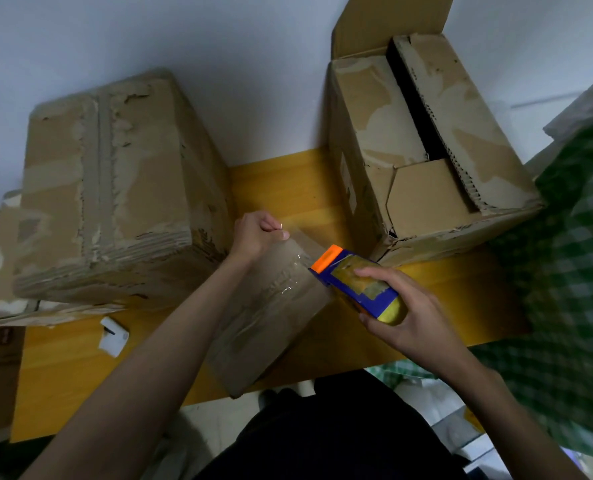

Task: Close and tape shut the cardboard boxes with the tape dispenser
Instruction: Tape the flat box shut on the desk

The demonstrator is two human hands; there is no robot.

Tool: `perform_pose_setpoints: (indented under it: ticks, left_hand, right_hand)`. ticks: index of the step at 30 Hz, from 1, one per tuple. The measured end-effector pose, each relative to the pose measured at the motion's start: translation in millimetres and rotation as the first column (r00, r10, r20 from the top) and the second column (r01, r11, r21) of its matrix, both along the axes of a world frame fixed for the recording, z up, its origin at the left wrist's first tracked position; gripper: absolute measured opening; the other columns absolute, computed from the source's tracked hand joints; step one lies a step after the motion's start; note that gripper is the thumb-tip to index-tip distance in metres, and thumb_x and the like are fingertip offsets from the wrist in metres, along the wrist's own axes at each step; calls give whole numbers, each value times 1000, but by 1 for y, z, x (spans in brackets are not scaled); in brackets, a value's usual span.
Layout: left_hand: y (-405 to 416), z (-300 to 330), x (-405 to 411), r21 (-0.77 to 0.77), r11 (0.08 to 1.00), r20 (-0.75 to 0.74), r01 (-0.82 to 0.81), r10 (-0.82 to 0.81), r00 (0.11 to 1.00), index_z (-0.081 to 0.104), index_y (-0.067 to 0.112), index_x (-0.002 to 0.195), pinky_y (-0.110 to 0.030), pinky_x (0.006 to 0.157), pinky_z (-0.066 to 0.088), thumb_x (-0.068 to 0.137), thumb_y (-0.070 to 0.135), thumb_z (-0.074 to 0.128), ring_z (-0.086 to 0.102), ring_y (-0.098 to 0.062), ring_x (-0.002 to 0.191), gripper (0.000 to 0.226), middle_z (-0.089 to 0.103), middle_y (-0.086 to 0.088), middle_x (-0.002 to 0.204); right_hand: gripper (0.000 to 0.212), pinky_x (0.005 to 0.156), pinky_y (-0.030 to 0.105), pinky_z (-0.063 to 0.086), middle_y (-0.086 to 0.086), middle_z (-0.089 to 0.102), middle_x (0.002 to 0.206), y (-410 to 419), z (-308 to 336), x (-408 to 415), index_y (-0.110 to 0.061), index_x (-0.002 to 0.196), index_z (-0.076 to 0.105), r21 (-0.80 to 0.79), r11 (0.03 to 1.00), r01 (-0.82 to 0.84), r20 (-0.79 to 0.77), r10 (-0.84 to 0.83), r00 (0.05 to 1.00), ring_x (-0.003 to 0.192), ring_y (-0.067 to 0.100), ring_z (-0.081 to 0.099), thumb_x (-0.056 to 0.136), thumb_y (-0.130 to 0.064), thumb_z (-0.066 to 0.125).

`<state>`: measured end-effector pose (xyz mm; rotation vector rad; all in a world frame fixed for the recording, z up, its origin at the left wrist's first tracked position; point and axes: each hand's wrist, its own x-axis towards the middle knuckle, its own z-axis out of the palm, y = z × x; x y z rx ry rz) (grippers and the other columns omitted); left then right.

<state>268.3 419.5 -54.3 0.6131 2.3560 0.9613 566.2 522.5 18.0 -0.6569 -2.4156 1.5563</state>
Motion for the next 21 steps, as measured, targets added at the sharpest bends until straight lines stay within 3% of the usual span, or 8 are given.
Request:
perform_pose_setpoints:
  ticks: [3,8,10,12,15,18,21]
  left_hand:
    - [0,-1,0,5,1000,-13,13,-13,1000,73,8,84,-6,54,38,73,14,88,56,-3,67,19,62,9,71]
    - [-3,-2,-1,-30,996,-52,89,-90,995,67,14,86,-25,62,42,76,23,86,59,-14,74,23,62,5,76]
    - [-4,2,1,-112,989,-76,101,-110,991,58,16,107,-31,68,44,78,33,84,54,-16,85,43,57,2,94]
    - [-5,8,4,-191,978,-153,81,-111,982,47,17,124,-38,82,46,79,38,83,48,-18,101,62,49,-2,119]
    - [-15,15,27,-235,947,-431,221,-305,849,49,11,131,-40,98,46,96,25,64,48,-23,117,41,47,-7,130]
    - [-37,4,55,-206,880,-385,428,-475,791,45,8,147,-43,113,40,102,14,44,42,-26,138,46,43,-8,151]
    - [-55,-11,63,-208,823,-360,528,-566,741,22,14,160,-36,126,17,106,26,36,10,-12,155,57,18,-2,168]
  right_hand:
    - [65,86,21,52,-21,55,132,0,-2,-2,-43,131,55,-6,1000,-4,16,4,1000,119,2,55,80,-14,83]
    - [66,83,14,51,-19,53,133,-1,-6,-3,-45,132,54,-23,1000,-4,45,5,999,119,-2,53,80,-15,84]
    - [66,82,11,49,-15,54,134,-2,-7,-2,-43,132,55,-25,1000,3,39,-2,999,119,-2,53,80,-14,84]
    - [66,83,10,48,-13,55,133,-4,-7,-1,-41,132,55,-19,1000,18,32,-18,999,119,-2,53,80,-12,83]
    - [65,84,15,51,-12,55,132,-7,-6,1,-38,133,55,-10,999,36,26,-36,999,120,0,53,80,-14,83]
    - [66,82,16,52,-15,55,132,-8,-3,1,-40,133,55,-7,999,37,31,-37,999,119,0,54,79,-13,84]
    - [66,81,17,53,-20,53,132,-9,1,2,-41,132,56,3,1000,31,45,-31,999,118,-2,54,79,-14,84]
